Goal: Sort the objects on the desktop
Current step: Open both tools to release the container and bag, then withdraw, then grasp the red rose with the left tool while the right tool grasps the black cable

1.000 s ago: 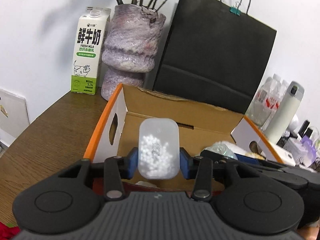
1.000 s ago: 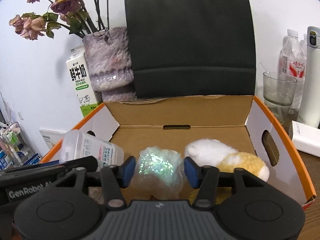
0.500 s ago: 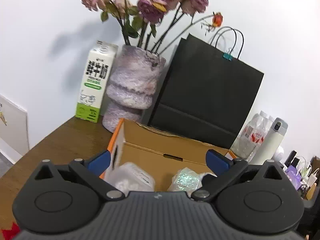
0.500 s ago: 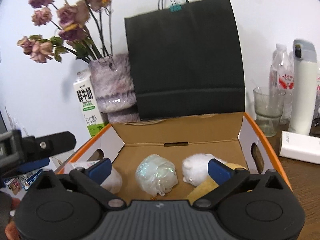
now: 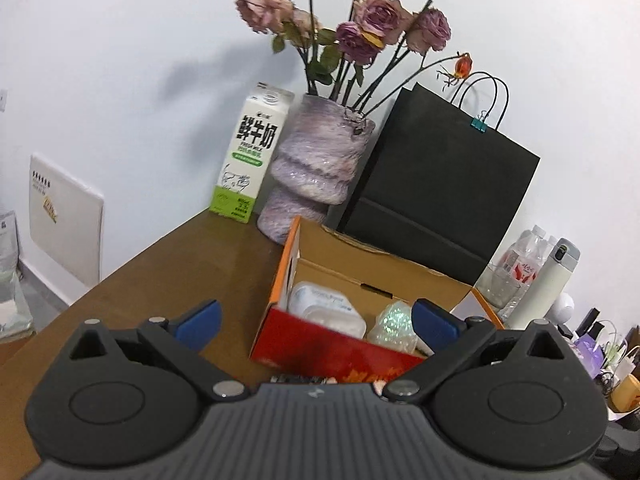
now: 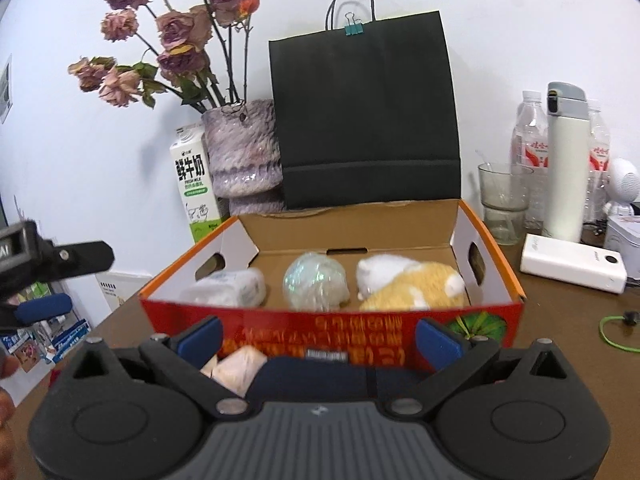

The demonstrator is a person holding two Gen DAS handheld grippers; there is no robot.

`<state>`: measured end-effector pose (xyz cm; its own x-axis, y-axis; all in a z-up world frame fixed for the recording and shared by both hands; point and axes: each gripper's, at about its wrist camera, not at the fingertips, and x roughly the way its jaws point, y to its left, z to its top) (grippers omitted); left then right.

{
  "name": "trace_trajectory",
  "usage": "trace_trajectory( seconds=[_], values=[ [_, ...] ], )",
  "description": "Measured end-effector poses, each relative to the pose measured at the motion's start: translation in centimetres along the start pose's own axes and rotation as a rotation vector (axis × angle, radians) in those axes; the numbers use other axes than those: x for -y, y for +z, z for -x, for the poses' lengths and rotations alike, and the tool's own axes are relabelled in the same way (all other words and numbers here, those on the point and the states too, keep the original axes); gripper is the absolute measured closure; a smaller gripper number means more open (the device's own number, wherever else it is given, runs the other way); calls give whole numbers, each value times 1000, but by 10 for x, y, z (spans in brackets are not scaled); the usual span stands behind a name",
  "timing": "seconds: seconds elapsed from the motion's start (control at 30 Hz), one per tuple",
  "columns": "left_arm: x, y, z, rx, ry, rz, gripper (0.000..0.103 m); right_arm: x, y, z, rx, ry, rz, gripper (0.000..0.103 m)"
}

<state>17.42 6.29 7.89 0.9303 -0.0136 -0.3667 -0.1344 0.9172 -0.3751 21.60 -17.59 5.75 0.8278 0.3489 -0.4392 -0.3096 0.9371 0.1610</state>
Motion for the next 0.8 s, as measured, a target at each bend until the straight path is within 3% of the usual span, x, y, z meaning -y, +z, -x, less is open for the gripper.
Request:
trace_trajectory(
  seconds=[0.2,0.47,0.7,0.8],
  values=[
    [-14,-7,30,24,17,22,0,-4,-22,21,-21,-28,12,0],
    [-37,-17,58,16,82,-104,0,-23,-44,43,-42,-23,67,0],
    [-75,-30,55,-52,174,-114,0,-43,-56,45,-61,-13,128,1],
    [-84,-31,45,-121,172,-94,0,-52,-61,47,-55,-14,158,4]
  ],
)
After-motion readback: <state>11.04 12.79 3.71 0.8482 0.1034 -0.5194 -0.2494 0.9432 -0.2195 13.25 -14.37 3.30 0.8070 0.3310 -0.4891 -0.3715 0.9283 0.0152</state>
